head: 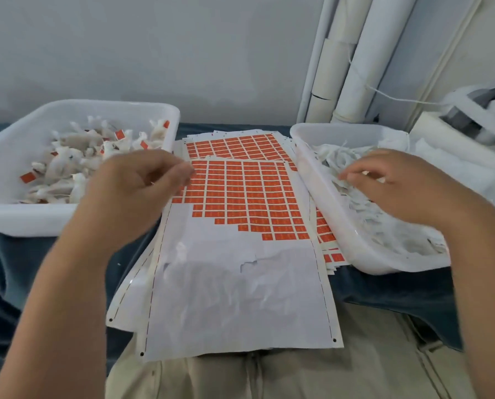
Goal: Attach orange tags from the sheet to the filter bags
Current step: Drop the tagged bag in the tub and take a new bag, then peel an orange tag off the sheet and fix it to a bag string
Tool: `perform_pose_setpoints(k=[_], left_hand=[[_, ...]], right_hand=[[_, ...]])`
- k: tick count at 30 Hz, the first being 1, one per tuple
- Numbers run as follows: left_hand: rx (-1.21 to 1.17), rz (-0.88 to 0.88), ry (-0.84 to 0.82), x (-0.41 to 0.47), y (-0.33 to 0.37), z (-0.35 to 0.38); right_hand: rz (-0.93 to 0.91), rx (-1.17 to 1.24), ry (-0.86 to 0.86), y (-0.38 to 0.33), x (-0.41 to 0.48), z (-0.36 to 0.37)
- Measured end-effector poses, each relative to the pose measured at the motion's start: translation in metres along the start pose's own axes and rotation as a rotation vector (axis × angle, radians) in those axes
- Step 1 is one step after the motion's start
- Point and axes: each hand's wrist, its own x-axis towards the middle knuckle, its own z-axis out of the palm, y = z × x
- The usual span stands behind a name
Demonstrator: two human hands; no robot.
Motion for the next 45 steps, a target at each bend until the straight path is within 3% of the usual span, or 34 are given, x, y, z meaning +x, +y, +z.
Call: perform_pose_setpoints(k=[5,9,12,16,21,25,28,31,36,40,45], left_hand=[[-0.155,-0.015,-0.153,-0.029,0.013,0.041],[-0.257,-0.069,-0.275,-0.053,0.004,0.066],[-0.237,-0.129,-0.314,-0.058,-0.004,0.079],[-0.239,-0.188,-0.28,-0.056,-0.003,0.088],[-0.297,-0.188,-0.26,-0.063,0.007,0.098],[-0.352,-0.188,-0.164,-0.068,0.015,0.105],[-0.479,-0.21,-0.101,-0.068,0.019,0.106],[-0.592,-0.239,-0.125,-0.067,0.017,0.105],[-0.521,-0.282,-0.069,-0.068,0.011,0.107],[-0.469,-0.254,-0.057,-0.071,0.011,0.111],[-0.503,-0.282,-0.22,-0.07,0.007,0.106]], right_hand=[[-0.04,-0.503,-0.321,0.032,0.063,0.027],[-0.098,-0.431,-0.424,0.041,0.073,0.046],[-0.022,-0.242,-0.263,0.048,0.069,0.037],[0.117,0.006,0.118,0.045,0.051,0.016],[-0.011,0.358,0.352,0.005,0.014,0.007],[-0.099,0.592,0.281,-0.04,-0.015,0.021],[-0.134,0.85,0.087,-0.066,-0.032,0.049],[-0.123,0.955,-0.041,-0.08,-0.046,0.082],[-0.006,0.923,0.101,-0.088,-0.056,0.108],[-0.027,0.82,0.23,-0.088,-0.058,0.11],[-0.007,0.846,0.265,-0.082,-0.062,0.108]])
